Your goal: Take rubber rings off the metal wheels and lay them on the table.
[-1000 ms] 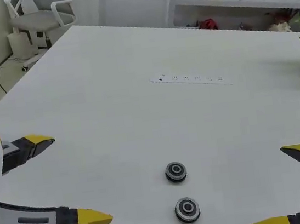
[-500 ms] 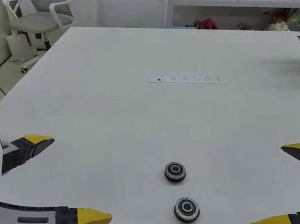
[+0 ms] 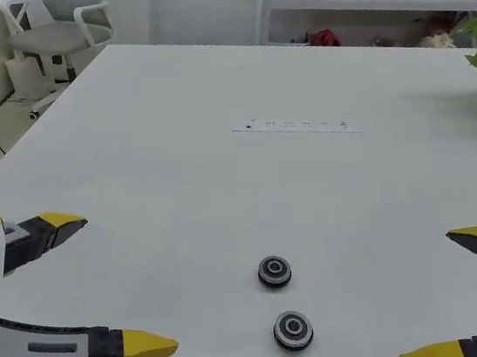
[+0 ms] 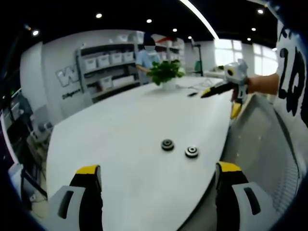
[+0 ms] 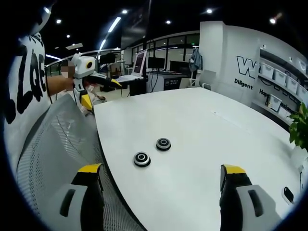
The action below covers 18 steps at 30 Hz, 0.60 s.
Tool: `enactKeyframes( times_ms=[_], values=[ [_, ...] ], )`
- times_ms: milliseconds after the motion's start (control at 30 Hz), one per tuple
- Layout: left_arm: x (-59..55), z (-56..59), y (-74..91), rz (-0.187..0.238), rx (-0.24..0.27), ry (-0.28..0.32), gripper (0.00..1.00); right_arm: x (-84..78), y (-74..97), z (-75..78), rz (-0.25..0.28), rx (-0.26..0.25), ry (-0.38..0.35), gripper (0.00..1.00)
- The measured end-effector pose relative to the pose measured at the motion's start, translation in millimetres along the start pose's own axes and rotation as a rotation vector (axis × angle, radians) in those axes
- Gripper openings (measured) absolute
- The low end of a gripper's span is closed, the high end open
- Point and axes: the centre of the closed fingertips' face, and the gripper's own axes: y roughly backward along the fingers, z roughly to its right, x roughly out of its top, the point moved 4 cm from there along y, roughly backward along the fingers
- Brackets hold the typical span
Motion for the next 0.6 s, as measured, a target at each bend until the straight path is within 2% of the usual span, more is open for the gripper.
enactKeyframes(
  times_ms=[600],
  values=[
    [-1.6,2.6,2.7,-0.003,0.004,-0.002,1.0,2.0,0.3,-0.4,0.009,0.001,0.004,0.98]
  ],
)
